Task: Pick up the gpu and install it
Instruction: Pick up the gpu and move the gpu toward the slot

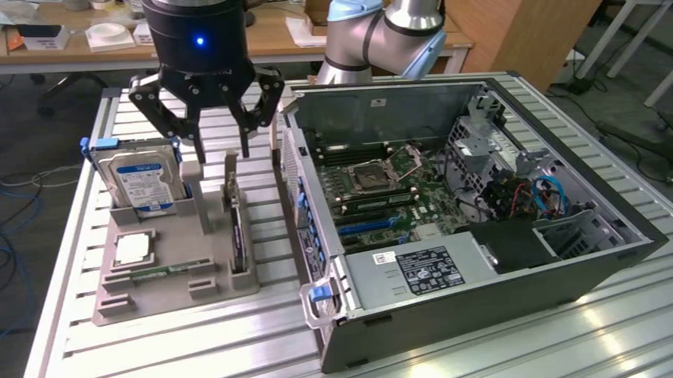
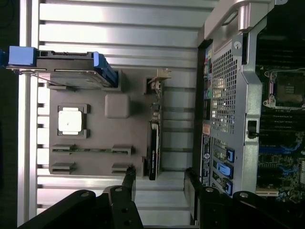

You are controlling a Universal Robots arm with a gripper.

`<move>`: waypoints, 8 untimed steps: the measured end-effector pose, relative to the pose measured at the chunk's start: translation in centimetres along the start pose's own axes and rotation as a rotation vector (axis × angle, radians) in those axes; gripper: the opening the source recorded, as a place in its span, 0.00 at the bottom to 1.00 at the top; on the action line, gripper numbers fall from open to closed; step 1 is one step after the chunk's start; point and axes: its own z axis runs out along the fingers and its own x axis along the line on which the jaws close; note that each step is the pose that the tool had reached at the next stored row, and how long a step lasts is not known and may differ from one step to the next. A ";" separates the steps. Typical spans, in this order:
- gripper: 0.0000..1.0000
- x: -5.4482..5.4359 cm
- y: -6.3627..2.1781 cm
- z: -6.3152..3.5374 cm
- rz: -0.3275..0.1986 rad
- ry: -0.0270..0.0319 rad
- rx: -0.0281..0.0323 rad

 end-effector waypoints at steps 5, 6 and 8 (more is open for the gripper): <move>0.53 0.0 -0.21 0.05 0.000 -0.0001 -0.0001; 0.53 0.0 -0.26 0.06 0.000 -0.0001 -0.0001; 0.53 0.0 -0.34 0.08 0.000 -0.0001 0.0000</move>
